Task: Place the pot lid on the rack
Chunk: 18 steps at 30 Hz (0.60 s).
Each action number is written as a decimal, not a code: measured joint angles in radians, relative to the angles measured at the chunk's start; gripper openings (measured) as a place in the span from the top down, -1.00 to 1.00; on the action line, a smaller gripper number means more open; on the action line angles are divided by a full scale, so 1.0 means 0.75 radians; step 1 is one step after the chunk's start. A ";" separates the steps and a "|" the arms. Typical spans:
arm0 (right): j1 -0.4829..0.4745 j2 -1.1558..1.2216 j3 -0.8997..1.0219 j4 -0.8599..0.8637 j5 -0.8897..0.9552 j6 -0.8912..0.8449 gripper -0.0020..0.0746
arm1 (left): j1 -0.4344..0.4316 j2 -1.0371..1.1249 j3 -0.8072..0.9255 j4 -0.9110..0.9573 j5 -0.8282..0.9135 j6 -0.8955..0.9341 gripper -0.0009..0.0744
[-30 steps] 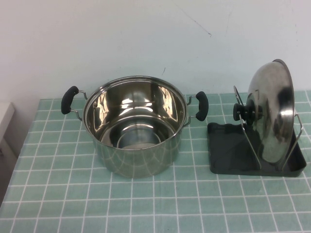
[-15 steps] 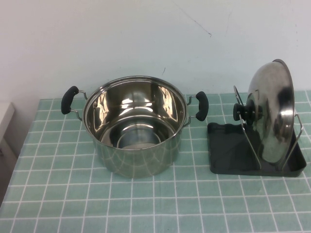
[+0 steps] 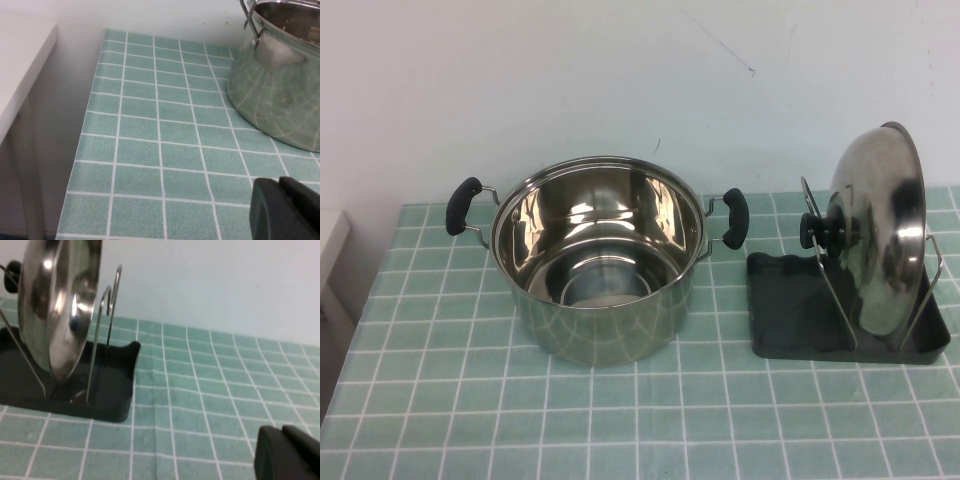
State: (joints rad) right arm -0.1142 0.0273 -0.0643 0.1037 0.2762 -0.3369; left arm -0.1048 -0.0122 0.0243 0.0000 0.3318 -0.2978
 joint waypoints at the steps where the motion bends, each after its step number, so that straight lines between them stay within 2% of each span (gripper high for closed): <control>1: 0.000 -0.018 0.034 -0.032 -0.003 0.057 0.95 | 0.000 0.000 0.000 0.000 0.000 0.000 0.98; 7: 0.011 -0.051 0.122 -0.119 -0.002 0.228 0.95 | 0.000 0.000 0.000 0.000 0.002 0.000 0.98; 13: 0.096 -0.051 0.122 -0.124 0.058 0.272 0.95 | 0.000 0.000 0.000 0.000 0.002 0.000 0.98; 18: 0.110 -0.051 0.122 -0.127 0.102 0.282 0.95 | 0.000 0.000 0.000 0.000 0.002 0.000 0.98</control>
State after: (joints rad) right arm -0.0318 -0.0111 0.0269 0.0087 0.3525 -0.1257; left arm -0.1048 -0.0122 0.0243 0.0000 0.3334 -0.2978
